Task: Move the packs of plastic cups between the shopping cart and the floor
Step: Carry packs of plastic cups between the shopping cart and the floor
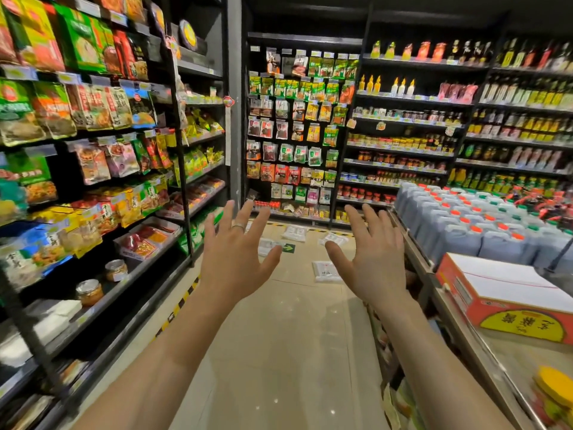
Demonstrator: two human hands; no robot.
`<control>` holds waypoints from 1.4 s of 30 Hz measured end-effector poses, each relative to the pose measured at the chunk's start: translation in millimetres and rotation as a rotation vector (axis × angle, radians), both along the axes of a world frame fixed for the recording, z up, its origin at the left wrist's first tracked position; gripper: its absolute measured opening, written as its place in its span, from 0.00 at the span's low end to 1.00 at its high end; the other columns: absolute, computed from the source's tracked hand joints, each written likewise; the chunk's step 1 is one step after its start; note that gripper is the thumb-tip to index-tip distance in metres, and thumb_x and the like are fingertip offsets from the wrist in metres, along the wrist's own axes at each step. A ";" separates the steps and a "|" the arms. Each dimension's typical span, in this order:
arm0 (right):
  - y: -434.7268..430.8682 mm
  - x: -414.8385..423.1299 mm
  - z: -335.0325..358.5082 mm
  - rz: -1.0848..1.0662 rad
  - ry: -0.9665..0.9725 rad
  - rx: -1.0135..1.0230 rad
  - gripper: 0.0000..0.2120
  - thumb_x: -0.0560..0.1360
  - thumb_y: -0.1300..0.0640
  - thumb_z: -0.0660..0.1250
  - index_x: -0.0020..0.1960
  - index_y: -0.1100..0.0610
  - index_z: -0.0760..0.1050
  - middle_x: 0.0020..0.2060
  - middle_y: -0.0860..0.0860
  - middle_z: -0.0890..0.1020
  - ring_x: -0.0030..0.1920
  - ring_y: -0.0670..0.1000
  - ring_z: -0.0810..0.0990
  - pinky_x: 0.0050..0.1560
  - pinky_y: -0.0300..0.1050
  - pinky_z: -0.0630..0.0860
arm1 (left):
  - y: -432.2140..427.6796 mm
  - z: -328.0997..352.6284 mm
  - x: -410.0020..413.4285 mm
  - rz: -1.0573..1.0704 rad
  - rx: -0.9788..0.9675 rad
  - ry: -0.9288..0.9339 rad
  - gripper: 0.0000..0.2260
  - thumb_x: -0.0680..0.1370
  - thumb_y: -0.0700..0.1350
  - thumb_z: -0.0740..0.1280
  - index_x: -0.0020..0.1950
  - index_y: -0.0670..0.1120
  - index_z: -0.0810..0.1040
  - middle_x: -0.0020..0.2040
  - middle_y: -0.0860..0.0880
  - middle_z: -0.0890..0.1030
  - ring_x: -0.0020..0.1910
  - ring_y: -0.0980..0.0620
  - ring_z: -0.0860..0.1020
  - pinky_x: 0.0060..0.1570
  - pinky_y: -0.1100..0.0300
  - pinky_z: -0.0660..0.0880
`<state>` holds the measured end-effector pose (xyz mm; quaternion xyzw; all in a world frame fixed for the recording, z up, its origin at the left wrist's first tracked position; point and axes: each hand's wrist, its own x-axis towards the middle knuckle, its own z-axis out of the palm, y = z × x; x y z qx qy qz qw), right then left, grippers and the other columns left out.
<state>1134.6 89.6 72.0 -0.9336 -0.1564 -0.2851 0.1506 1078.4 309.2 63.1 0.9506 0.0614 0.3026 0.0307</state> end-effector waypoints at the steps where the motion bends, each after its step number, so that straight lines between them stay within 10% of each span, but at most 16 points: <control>1: 10.1 10.9 -0.7 0.001 -0.002 0.000 0.34 0.78 0.35 0.56 0.79 0.47 0.54 0.78 0.53 0.58 0.78 0.59 0.52 0.75 0.60 0.48 | 8.1 0.5 11.5 -0.005 0.011 0.003 0.32 0.77 0.67 0.50 0.79 0.55 0.57 0.80 0.48 0.58 0.79 0.43 0.50 0.74 0.40 0.45; 42: 106.0 590.6 -29.8 0.025 0.053 0.086 0.33 0.76 0.35 0.55 0.78 0.46 0.57 0.77 0.53 0.59 0.77 0.59 0.52 0.75 0.60 0.50 | 98.0 -7.8 583.2 -0.011 -0.010 0.009 0.34 0.75 0.67 0.45 0.78 0.54 0.60 0.78 0.48 0.62 0.79 0.45 0.54 0.74 0.38 0.52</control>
